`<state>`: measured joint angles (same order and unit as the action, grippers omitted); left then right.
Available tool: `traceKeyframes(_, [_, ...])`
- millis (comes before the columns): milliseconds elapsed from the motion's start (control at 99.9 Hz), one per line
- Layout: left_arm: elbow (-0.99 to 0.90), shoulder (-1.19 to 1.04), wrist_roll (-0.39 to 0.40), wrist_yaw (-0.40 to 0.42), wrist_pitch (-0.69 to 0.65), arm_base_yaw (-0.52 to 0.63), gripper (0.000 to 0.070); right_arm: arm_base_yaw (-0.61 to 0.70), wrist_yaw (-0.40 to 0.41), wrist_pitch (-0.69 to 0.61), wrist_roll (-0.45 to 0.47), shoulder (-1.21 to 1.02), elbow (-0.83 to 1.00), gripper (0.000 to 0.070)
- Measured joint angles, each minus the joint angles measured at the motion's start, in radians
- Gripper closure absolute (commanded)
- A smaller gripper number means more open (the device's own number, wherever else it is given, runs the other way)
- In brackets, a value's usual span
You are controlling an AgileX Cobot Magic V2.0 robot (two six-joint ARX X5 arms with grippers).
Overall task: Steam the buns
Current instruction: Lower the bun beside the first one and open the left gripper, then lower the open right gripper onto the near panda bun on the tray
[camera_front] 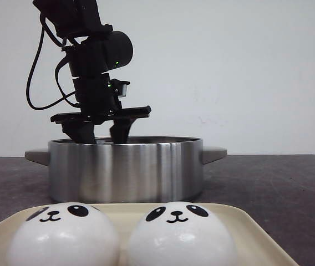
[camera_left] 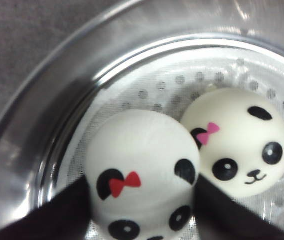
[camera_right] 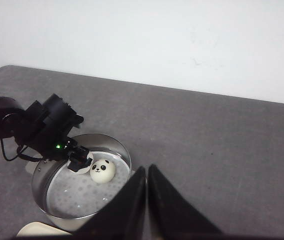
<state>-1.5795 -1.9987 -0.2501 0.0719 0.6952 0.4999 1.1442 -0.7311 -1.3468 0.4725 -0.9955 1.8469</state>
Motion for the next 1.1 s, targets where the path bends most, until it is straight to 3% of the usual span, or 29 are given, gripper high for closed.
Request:
traceKeyframes(70, [0.0,0.0,0.0,0.0,0.0,0.0,0.0172,0.0,0.0,0.0,0.001,0.0,0.0,0.07])
traceKeyframes(210, [0.0,0.0,0.0,0.0,0.0,0.0,0.0166,0.0,-0.002,0.0,0.004,0.0,0.0,0.07])
traceKeyframes(340, [-0.006,0.0,0.0,0.0,0.006,0.0,0.0034,0.0,-0.009,0.0,0.004,0.0,0.0,0.07])
traceKeyframes(541, [-0.089,0.0,0.0,0.0,0.087,0.002,0.0034,0.0,-0.019,-0.001,0.005,0.0,-0.005,0.07])
traceKeyframes(761, [-0.096,0.171,-0.004,0.013,0.054,0.03,0.0034,0.0,0.03,0.0,0.027,-0.001,-0.14,0.0699])
traceKeyframes(881, [-0.101,0.356,-0.01,0.065,0.03,0.066,0.0034,-0.001,0.1,0.019,0.055,-0.009,-0.28,0.0699])
traceKeyframes(1102, [-0.104,0.633,-0.009,0.092,0.045,0.101,0.0034,-0.029,0.345,0.259,0.144,-0.046,-0.601,0.0699])
